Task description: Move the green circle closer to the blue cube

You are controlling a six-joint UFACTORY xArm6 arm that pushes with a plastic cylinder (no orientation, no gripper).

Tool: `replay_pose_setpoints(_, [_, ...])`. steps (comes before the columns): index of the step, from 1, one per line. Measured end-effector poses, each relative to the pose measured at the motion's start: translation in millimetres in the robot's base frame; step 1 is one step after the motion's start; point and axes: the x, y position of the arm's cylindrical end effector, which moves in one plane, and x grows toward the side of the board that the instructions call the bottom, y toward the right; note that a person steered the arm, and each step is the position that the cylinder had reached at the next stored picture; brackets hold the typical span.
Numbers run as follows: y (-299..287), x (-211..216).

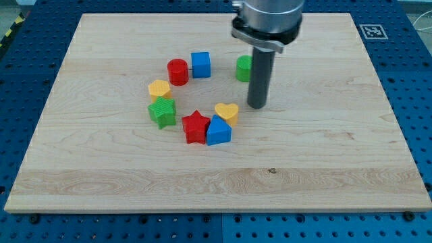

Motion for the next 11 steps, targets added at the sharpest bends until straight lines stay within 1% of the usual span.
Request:
replay_pose_setpoints(1, [22, -9])
replay_pose_setpoints(2, [27, -32])
replay_pose_setpoints(3, [25, -55])
replay_pose_setpoints(5, [17, -83])
replay_pose_setpoints(7, [4, -84])
replay_pose_setpoints(10, [-19, -71])
replay_pose_setpoints(11, [-15, -72])
